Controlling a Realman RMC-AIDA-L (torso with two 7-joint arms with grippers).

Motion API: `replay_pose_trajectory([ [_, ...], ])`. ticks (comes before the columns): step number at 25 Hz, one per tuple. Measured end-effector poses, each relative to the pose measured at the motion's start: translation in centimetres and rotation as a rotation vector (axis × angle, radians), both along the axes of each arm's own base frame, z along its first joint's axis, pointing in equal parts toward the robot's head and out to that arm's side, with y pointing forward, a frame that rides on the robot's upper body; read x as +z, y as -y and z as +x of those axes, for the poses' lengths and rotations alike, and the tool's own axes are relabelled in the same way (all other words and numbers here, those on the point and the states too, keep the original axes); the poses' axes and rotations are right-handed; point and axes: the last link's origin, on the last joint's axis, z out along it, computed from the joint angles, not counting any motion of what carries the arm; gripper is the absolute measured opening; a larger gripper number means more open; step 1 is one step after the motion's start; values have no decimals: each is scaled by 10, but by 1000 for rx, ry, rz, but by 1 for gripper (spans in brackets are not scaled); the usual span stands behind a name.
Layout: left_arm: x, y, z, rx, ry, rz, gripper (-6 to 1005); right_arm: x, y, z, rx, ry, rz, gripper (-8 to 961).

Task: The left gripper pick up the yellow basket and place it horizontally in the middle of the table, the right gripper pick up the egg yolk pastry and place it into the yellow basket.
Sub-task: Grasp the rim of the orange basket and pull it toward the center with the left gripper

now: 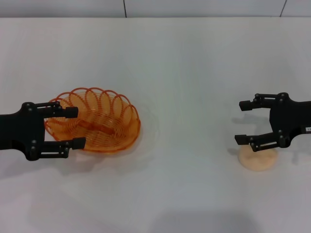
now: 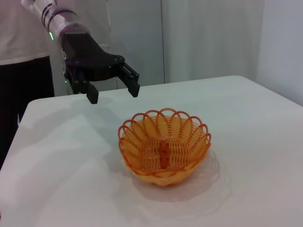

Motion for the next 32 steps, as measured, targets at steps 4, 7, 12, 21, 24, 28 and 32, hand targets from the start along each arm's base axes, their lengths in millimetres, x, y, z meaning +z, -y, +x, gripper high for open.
replay_pose_trajectory([
  [4, 0, -1, 0, 2, -6, 3, 756, -1, 0, -1, 0, -1, 1, 868],
  [7, 0, -2, -1, 3, -9, 5, 749, -2, -1, -1, 1, -1, 3, 868],
  [12, 0, -2, 0, 1, -11, 4, 737, -2, -2, -2, 5, -2, 3, 868],
  [21, -1, -2, 0, 14, -5, 1, 715, -3, -1, -2, 3, -2, 7, 868],
  [24, 2, -4, 4, 57, 0, -2, 708, -3, -1, -1, 1, 0, 12, 868],
  [28, 11, -9, 13, 210, 9, -28, 698, -3, -2, -1, 7, 2, 16, 867],
  [32, 21, -11, 21, 409, 2, -93, 689, -3, -2, -1, 29, 8, 24, 867],
])
